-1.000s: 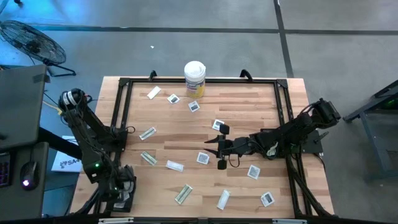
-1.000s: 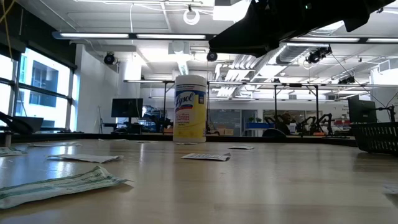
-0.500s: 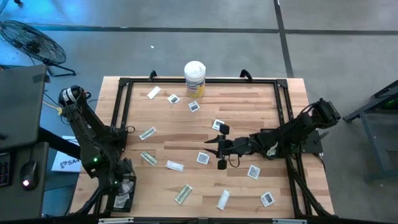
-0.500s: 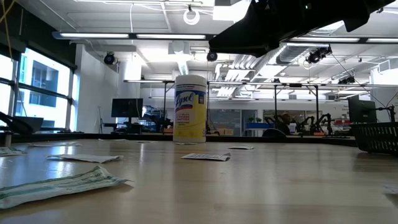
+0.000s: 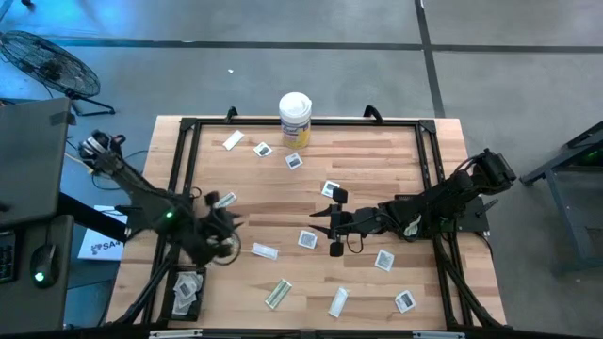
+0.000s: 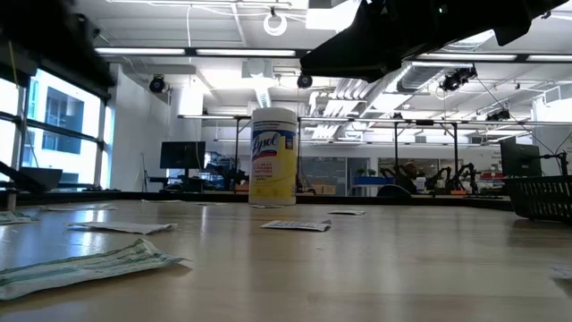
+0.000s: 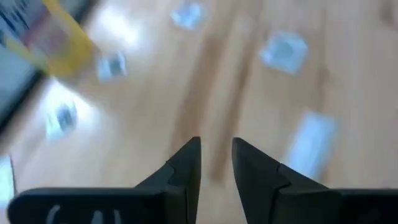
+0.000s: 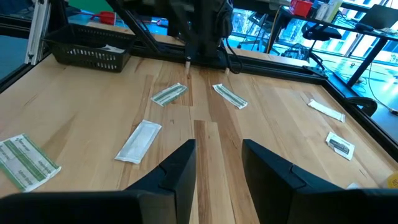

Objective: Pick & Place First Aid Supplies
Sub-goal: Put the white towelette sachet into the left black bin

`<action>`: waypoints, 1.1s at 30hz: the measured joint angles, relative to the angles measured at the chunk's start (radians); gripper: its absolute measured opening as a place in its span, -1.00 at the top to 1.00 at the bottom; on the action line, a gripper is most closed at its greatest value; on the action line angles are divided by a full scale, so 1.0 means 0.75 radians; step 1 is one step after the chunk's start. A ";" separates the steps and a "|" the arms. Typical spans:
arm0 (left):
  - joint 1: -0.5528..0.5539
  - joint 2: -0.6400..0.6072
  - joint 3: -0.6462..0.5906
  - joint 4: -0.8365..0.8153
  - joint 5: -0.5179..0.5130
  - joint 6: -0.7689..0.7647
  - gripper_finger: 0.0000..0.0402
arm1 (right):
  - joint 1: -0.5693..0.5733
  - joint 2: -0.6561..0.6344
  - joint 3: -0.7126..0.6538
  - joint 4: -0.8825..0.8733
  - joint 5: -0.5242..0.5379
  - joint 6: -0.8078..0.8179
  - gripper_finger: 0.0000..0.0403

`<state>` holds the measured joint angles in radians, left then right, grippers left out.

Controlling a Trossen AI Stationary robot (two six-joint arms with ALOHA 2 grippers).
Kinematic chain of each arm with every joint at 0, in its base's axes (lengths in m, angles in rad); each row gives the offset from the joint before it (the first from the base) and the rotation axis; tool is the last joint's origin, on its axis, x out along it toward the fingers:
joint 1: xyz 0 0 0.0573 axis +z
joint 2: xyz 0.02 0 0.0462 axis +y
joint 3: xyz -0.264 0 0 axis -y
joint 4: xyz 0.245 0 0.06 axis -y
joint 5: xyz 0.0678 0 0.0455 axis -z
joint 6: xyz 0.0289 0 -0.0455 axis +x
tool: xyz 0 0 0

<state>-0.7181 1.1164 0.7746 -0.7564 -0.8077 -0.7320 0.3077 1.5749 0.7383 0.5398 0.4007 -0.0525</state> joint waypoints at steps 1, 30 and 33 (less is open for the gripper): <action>0.039 0.000 -0.034 0.118 -0.040 0.082 0.56 | 0.000 0.000 0.000 0.000 0.000 0.000 0.39; 0.480 0.001 -0.564 1.403 0.024 0.622 0.56 | -0.251 0.005 -0.001 -0.500 0.123 0.446 0.39; 0.479 0.001 -0.564 1.403 0.028 0.622 0.56 | -0.286 0.032 0.000 -0.524 0.059 0.393 0.39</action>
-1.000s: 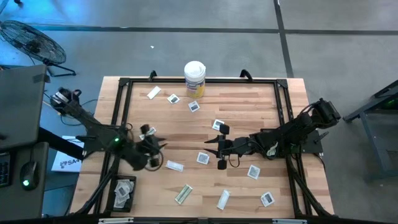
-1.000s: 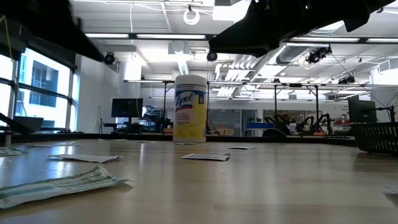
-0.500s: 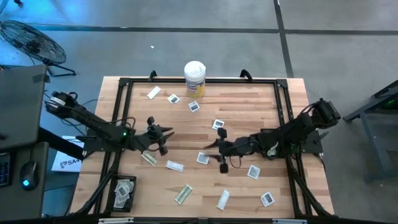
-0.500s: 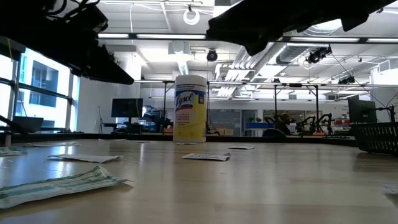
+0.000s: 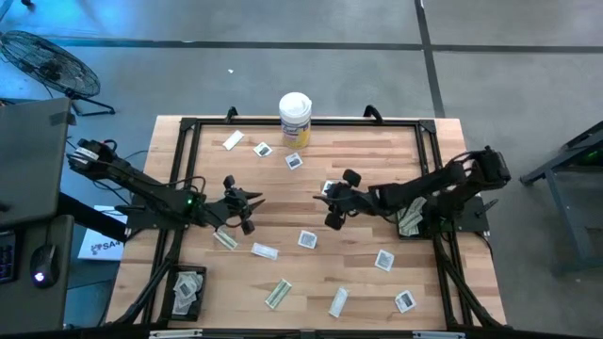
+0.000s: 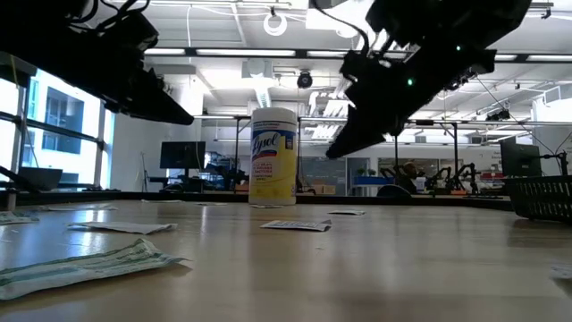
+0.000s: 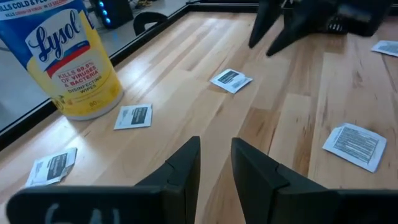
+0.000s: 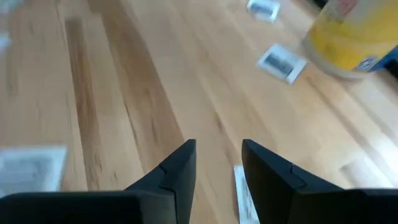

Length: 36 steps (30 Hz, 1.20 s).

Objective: Pick & Place First Aid Supplies
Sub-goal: Put the white towelette sachet into the left black bin

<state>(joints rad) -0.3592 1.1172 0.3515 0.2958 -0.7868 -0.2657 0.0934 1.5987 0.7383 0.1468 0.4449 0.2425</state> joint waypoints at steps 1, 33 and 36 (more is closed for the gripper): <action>0.000 0.000 0.000 0.000 0.000 0.000 0.56 | -0.012 0.013 0.000 -0.017 -0.023 -0.014 0.39; -0.001 0.000 0.000 -0.043 0.202 -0.001 0.56 | -0.169 0.215 0.003 -0.131 -0.151 -0.018 0.74; -0.001 0.000 0.000 -0.043 0.202 -0.001 0.56 | -0.190 0.215 0.004 -0.157 -0.188 -0.019 0.80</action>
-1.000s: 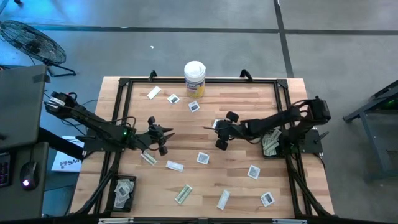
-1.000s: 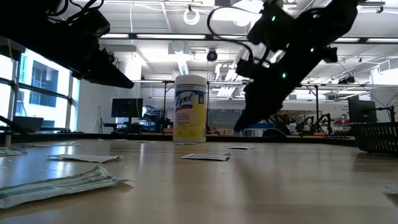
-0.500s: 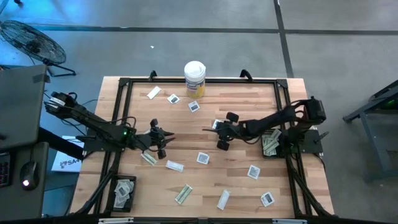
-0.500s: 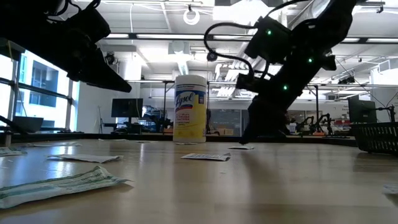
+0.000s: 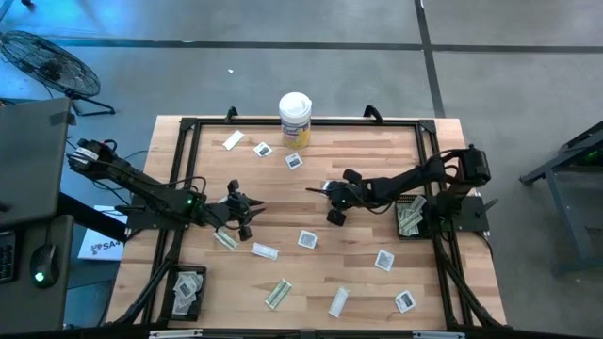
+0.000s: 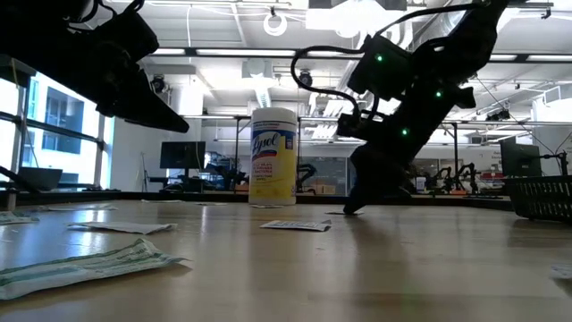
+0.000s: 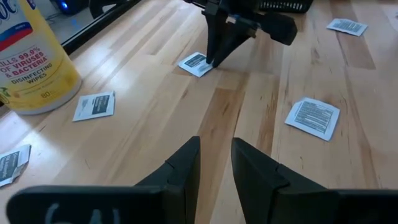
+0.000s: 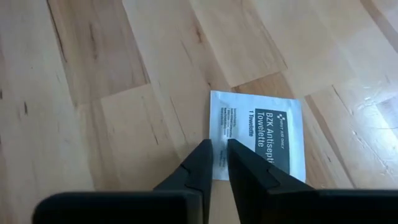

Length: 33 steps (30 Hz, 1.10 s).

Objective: Pick & Place First Aid Supplies
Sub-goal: Put the white towelette sachet into the left black bin

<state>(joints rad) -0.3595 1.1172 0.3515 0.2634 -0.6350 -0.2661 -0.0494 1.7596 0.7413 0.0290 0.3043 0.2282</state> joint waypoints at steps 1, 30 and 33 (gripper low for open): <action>0.000 0.000 0.000 0.000 0.000 0.000 0.56 | -0.004 0.000 0.001 -0.011 -0.003 -0.001 0.81; -0.001 0.285 0.001 0.638 0.351 0.435 0.56 | 0.310 -0.126 -0.007 0.520 -0.290 0.116 0.99; -0.001 0.351 0.031 0.657 0.396 0.519 0.51 | 0.352 -0.126 -0.006 0.604 -0.373 0.115 0.99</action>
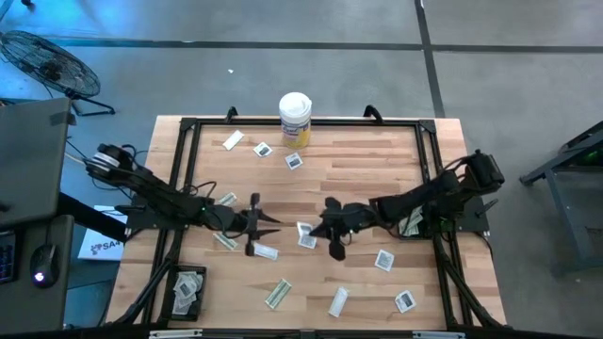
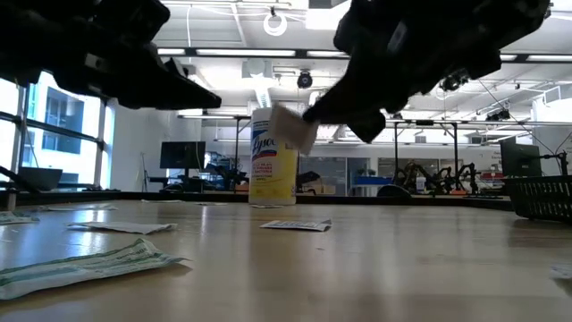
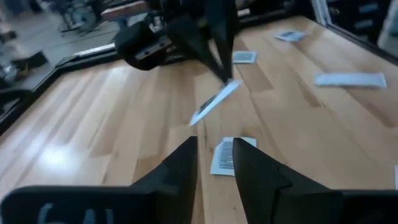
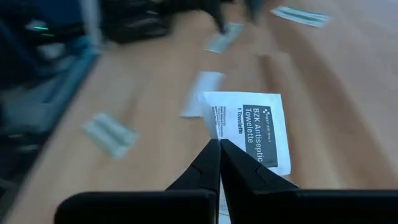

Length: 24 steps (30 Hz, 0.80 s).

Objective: Pick & Place First Aid Supplies
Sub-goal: Put the white towelette sachet into the left black bin

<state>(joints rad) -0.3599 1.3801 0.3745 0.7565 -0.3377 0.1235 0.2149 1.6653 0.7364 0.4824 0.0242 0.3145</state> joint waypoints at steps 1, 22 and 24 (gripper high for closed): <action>0.000 0.018 0.014 0.001 0.024 0.030 0.47 | 0.009 0.000 0.000 0.020 -0.028 0.000 0.99; 0.000 0.352 0.367 -0.011 0.124 0.260 0.00 | 0.022 -0.002 0.002 0.128 -0.183 -0.043 0.99; 0.000 0.352 0.367 -0.014 0.133 0.252 0.04 | 0.023 -0.002 0.002 0.135 -0.183 -0.046 1.00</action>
<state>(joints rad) -0.3597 1.6439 0.6498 0.7461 -0.2377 0.3122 0.2321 1.6638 0.7376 0.5837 -0.1127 0.2803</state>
